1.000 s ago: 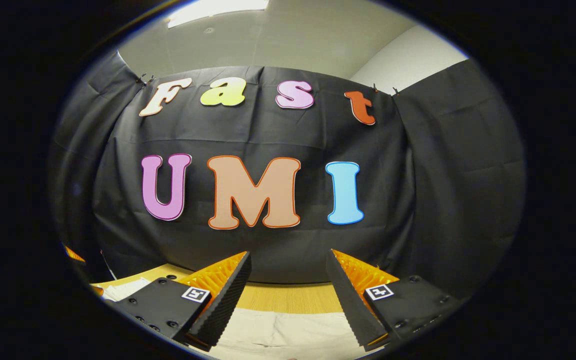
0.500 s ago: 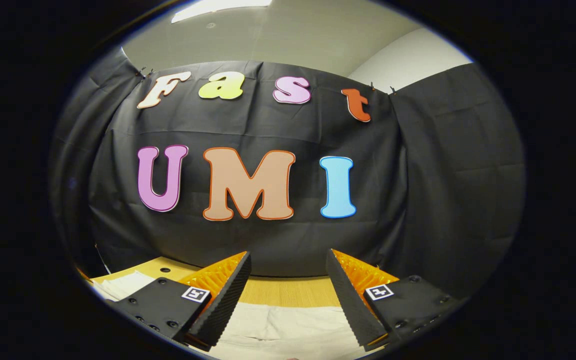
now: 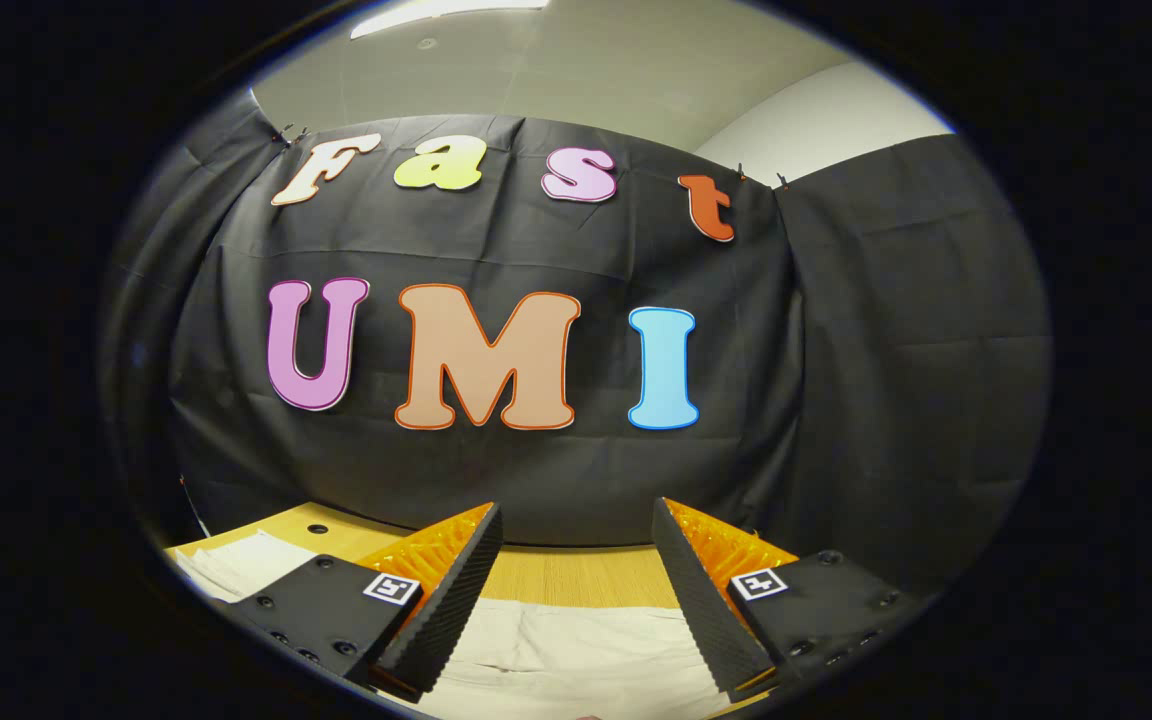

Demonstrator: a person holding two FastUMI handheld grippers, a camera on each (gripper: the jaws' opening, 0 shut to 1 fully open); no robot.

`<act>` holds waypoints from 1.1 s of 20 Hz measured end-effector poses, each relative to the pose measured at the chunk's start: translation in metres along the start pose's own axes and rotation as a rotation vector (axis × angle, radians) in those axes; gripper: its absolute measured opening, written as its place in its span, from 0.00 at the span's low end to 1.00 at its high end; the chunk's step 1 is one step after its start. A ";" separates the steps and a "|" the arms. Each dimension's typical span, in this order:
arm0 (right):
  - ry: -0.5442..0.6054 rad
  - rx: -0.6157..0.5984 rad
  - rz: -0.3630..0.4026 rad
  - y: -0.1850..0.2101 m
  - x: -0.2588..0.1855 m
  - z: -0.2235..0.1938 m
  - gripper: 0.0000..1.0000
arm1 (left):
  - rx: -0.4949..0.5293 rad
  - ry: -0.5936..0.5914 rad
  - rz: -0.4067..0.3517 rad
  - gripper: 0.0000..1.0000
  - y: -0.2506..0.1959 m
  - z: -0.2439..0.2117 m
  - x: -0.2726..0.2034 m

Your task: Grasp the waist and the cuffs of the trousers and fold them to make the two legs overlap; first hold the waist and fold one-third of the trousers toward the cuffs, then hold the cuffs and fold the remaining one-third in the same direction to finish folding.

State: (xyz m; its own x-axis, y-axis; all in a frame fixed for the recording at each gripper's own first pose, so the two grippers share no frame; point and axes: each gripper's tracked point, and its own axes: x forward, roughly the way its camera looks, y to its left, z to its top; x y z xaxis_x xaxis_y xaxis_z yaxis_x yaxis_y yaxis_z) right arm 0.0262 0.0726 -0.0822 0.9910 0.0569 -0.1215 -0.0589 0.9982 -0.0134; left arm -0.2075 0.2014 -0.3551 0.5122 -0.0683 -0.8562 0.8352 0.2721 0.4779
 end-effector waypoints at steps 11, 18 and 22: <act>0.004 0.002 -0.037 -0.017 -0.004 -0.001 0.97 | 0.109 0.062 -0.012 0.82 0.028 0.002 0.030; 0.015 -0.050 -0.058 -0.031 -0.012 -0.008 0.98 | 0.060 0.102 -0.086 0.25 0.014 -0.003 0.041; 0.063 -0.095 -0.056 -0.042 -0.017 -0.032 0.98 | 0.064 0.087 -0.060 0.02 0.015 -0.001 0.042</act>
State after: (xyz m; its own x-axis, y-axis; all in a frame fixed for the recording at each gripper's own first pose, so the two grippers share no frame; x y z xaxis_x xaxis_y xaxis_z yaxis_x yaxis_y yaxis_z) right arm 0.0084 0.0296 -0.1114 0.9837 -0.0032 -0.1800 -0.0180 0.9931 -0.1159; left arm -0.1740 0.2033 -0.3842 0.4442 0.0022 -0.8959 0.8762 0.2079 0.4349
